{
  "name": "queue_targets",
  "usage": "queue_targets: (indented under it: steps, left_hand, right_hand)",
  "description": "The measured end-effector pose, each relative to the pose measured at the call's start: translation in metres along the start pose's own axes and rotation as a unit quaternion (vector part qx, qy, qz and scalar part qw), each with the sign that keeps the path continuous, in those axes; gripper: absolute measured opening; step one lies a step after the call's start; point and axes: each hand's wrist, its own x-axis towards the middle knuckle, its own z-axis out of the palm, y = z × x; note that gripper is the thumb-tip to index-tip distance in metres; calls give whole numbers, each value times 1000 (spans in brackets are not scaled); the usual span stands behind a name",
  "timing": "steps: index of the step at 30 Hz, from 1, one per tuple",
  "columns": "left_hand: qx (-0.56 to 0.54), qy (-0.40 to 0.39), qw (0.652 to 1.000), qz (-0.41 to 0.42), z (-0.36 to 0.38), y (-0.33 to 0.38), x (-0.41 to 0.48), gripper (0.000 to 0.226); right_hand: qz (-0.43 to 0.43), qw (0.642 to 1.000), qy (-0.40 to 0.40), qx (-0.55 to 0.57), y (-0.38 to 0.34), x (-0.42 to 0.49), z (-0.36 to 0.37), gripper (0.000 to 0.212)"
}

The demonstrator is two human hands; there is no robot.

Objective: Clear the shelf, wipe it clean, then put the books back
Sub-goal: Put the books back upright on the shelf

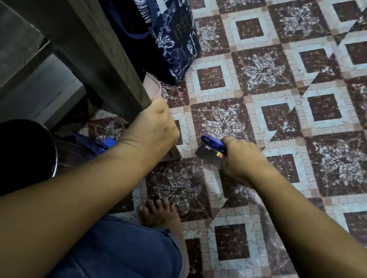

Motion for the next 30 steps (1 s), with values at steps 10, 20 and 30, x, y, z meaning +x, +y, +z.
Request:
queue_targets:
  steps: [10,20,30]
  left_hand:
    - [-6,-8,1000,2,0,1,0,33]
    - [-23,-41,999,-5,1,-4,-5,26]
    - [-243,4,965,97,-4,-1,-24,83]
  right_hand:
    - [52,998,-14,-32,-6,-19,72,42]
    - [126,991,-32,-31,1,-25,67,50]
    - [3,997,75,-15,-33,-96,-20,26]
